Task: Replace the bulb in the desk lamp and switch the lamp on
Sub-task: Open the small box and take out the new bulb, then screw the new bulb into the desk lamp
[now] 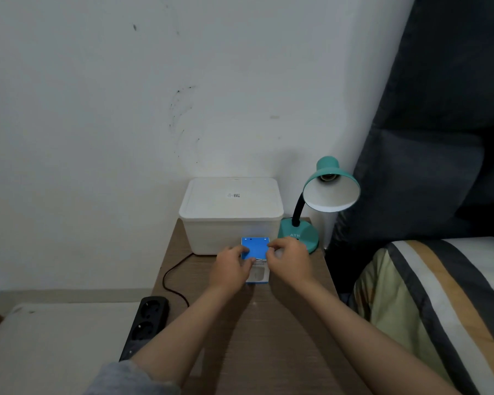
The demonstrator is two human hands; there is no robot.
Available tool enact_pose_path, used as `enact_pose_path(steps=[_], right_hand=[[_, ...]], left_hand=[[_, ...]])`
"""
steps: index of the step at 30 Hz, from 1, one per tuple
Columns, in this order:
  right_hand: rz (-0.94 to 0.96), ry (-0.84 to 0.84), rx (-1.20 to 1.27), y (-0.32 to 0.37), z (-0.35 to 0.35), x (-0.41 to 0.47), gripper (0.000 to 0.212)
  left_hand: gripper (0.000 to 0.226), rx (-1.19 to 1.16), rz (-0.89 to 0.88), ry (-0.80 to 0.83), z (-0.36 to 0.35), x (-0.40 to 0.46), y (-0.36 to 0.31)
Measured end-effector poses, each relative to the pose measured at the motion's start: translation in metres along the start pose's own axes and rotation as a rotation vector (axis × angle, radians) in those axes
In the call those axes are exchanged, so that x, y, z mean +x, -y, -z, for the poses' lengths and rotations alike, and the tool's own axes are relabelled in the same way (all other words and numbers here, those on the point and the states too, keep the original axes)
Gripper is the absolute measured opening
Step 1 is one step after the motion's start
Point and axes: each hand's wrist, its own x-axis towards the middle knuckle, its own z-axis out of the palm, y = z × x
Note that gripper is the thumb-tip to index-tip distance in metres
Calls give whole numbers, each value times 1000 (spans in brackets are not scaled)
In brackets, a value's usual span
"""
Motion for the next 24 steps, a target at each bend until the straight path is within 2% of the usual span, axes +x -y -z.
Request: enact_pose_path(steps=[3, 9, 11, 13, 16, 24], right_hand=[[-111, -39, 178, 3, 17, -6, 18], [-270, -81, 510, -7, 51, -3, 18], [-302, -44, 709, -8, 68, -3, 12], [-340, 51, 863, -9, 83, -6, 17], [-265, 15, 772, -16, 105, -10, 29], [-1, -375, 461, -39, 127, -4, 33]], left_hand=[[36, 44, -4, 10, 2, -2, -6], [34, 23, -80, -30, 7, -2, -26], [33, 1, -132, -48, 11, 1, -39], [32, -31, -177, -63, 15, 5, -53], [32, -69, -254, -90, 19, 15, -75], [29, -118, -421, -134, 21, 48, -124]])
